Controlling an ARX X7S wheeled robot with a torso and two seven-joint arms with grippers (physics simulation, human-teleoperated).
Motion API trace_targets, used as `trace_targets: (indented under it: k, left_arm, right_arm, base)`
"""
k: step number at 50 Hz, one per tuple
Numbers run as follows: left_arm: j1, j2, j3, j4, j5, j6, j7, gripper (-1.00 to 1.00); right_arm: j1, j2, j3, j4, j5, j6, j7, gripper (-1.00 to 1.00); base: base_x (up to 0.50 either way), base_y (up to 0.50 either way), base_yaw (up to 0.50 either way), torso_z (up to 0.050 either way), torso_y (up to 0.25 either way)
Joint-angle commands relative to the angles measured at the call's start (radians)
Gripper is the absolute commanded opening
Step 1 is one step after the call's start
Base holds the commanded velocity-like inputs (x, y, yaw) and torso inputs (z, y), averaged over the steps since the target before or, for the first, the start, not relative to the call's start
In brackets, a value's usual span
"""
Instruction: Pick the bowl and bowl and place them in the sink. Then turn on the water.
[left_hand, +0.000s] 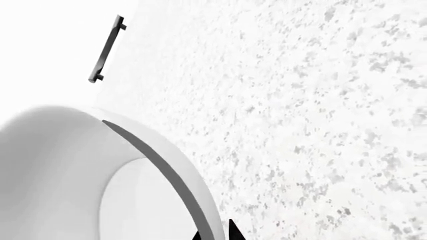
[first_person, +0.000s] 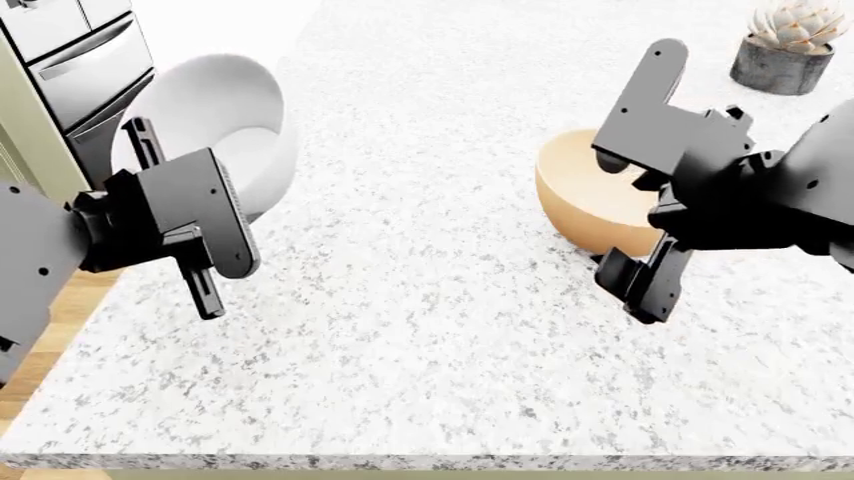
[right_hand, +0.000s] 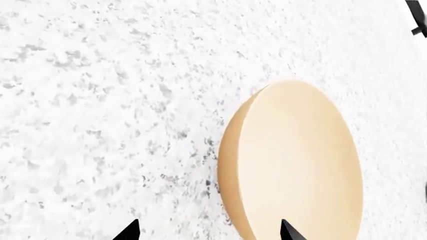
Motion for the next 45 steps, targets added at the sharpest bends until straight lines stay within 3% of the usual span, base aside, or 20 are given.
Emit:
trace_targets:
  k: [1, 45]
  left_arm:
    - [-0.008, 0.002, -0.010, -0.010, 0.011, 0.020, -0.012, -1.00]
    - [-0.006, 0.004, -0.001, -0.014, 0.019, 0.020, -0.010, -1.00]
  right_arm:
    - [0.009, -0.065, -0.103, 0.130, -0.075, -0.073, -0.015, 1.00]
    - [-0.095, -0.189, -0.159, 0.423, -0.169, -0.258, -0.015, 1.00]
  base:
    - [0.00, 0.00, 0.00, 0.000, 0.000]
    - [0.00, 0.00, 0.00, 0.000, 0.001]
